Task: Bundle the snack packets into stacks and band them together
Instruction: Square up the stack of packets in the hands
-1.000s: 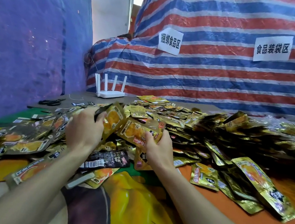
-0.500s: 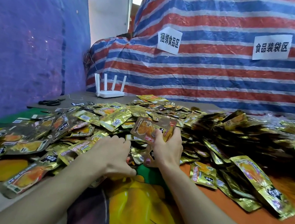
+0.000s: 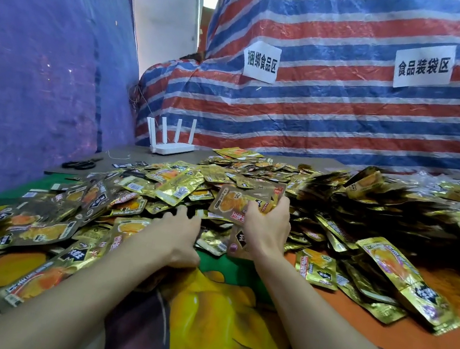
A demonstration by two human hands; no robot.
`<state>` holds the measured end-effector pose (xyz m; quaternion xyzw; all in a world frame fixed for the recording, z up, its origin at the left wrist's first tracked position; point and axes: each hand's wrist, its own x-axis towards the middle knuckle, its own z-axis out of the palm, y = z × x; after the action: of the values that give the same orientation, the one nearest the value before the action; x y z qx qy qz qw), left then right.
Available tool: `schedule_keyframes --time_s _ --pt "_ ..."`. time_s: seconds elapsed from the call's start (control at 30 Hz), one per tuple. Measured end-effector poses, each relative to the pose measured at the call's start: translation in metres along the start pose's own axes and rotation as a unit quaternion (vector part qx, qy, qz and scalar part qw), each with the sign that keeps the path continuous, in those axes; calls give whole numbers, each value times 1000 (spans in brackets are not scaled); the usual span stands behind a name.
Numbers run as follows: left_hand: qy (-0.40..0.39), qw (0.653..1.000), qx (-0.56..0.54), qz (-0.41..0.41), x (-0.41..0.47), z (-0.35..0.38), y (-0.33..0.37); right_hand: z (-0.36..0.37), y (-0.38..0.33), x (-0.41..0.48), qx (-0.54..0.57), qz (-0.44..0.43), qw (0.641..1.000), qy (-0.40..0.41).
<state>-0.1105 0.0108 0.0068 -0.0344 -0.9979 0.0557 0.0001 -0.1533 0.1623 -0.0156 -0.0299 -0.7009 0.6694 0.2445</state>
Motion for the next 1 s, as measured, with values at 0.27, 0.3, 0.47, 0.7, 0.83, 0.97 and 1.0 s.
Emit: schedule_keyframes --time_s 0.27,0.3,0.47,0.7,0.83,0.97,1.0 --pt "96 994 -37 -46 6 10 4 -7 -2 -3 57 4 998 -23" --pt "124 988 -71 -53 7 12 2 -7 -3 -4 65 3 997 -29" --pt "121 970 -178 -111 9 11 -17 -7 -4 -6 100 -28 994 -44" --pt "-14 992 -108 -61 6 12 -17 -7 -1 -6 94 -62 993 -38" --pt "44 990 -117 -66 0 14 -9 -8 0 -5 84 -65 994 -31" --pt "-1 990 -134 -47 -4 15 -9 -8 1 -3 62 -77 995 -17" --pt "-9 989 -145 -40 -5 14 -10 -9 1 -2 45 -86 995 -16"
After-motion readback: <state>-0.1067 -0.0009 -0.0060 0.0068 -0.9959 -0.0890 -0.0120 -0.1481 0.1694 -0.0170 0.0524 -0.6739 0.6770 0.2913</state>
